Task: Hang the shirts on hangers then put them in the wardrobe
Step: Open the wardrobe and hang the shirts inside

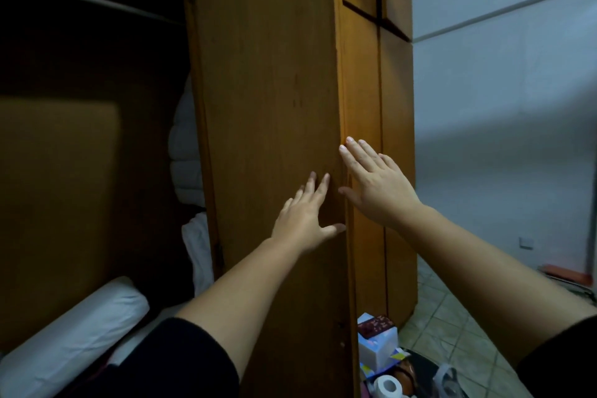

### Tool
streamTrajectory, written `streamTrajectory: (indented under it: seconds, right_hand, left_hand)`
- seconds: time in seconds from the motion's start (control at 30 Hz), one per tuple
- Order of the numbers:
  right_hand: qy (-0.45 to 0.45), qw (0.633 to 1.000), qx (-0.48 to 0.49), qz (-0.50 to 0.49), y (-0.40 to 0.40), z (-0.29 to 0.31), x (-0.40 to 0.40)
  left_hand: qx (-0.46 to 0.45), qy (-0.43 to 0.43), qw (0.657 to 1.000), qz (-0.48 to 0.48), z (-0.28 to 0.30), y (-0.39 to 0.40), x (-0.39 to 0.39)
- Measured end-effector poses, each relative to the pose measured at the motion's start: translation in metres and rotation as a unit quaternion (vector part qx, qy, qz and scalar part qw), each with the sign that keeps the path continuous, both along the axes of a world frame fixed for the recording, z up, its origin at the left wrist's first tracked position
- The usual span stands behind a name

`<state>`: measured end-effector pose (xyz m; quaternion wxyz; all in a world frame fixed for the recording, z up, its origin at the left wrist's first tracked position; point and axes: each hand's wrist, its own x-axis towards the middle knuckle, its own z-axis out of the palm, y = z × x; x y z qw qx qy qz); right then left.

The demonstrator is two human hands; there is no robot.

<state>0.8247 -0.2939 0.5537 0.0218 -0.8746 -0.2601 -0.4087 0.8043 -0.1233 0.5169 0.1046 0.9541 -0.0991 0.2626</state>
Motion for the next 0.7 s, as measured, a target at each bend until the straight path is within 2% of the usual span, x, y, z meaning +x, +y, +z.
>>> streamTrajectory:
  seconds: [0.13,0.23,0.47,0.7]
  right_hand:
    - [-0.066,0.998,-0.006,0.021,0.012,-0.002,-0.016]
    - [-0.095,0.994,-0.021,0.053,0.031,0.002,-0.035]
    - [0.033,0.994,-0.042,0.092,0.113,-0.001,-0.078]
    - [0.073,0.973,-0.063,0.208,0.250,-0.025,-0.137]
  left_hand:
    - [0.005,0.001,1.000,0.003,0.010,0.009,-0.021]
    - [0.014,0.022,0.999,0.042,0.021,0.025,-0.041]
    - [0.027,0.153,0.971,0.182,0.032,0.104,-0.105]
    - [0.058,0.150,0.940,0.301,0.026,0.230,-0.217]
